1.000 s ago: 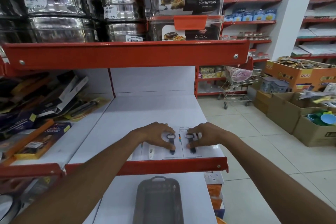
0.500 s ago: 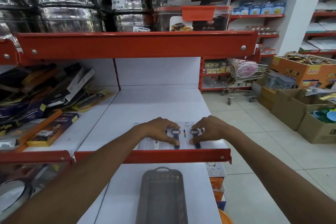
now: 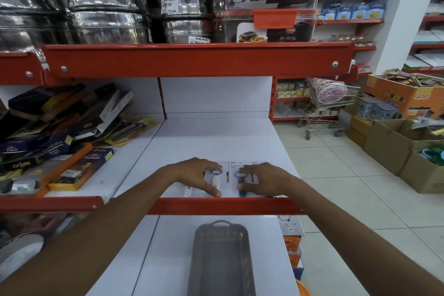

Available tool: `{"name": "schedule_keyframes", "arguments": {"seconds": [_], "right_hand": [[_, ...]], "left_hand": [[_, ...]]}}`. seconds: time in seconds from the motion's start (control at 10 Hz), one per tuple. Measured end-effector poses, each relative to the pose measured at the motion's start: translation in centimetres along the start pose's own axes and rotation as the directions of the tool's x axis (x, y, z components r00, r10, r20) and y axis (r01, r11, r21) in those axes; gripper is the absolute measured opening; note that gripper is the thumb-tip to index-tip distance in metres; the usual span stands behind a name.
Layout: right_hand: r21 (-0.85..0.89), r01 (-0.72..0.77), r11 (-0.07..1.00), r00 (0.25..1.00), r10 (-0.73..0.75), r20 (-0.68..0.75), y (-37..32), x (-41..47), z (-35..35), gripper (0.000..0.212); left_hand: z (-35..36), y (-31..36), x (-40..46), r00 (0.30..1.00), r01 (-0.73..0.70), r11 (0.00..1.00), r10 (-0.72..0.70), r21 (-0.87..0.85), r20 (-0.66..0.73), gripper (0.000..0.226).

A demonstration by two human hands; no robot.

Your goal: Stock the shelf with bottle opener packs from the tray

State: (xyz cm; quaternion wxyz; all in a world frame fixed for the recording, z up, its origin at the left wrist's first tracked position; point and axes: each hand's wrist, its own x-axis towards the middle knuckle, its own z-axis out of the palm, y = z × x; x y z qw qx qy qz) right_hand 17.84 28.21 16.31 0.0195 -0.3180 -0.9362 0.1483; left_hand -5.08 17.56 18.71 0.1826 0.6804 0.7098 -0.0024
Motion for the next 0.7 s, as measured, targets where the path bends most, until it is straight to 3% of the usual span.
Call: {"name": "schedule_keyframes", "arguments": {"seconds": [0.1, 0.5, 0.6, 0.7], "right_hand": [[0.032, 0.016, 0.999, 1.000, -0.016, -0.009, -0.1, 0.0, -0.1, 0.056], [-0.014, -0.029, 0.999, 0.999, 0.029, 0.031, -1.4, -0.9, -0.7, 0.062], [-0.075, 0.000, 0.997, 0.994, -0.009, -0.110, -2.5, -1.9, -1.0, 0.065], [-0.154, 0.077, 0.985, 0.804, -0.152, -0.575, -5.2, -3.8, -2.9, 0.051]], "left_hand": [[0.1, 0.1, 0.0, 1.000, -0.007, 1.000, 0.007, -0.021, -0.021, 0.094], [0.4, 0.1, -0.8, 1.000, -0.006, 0.999, 0.006, -0.039, -0.008, 0.097], [0.4, 0.4, -1.9, 0.995, -0.032, 0.999, 0.033, 0.013, -0.090, 0.096], [0.4, 1.4, -4.9, 0.828, -0.083, 0.978, 0.174, 0.190, -0.534, 0.081]]}}
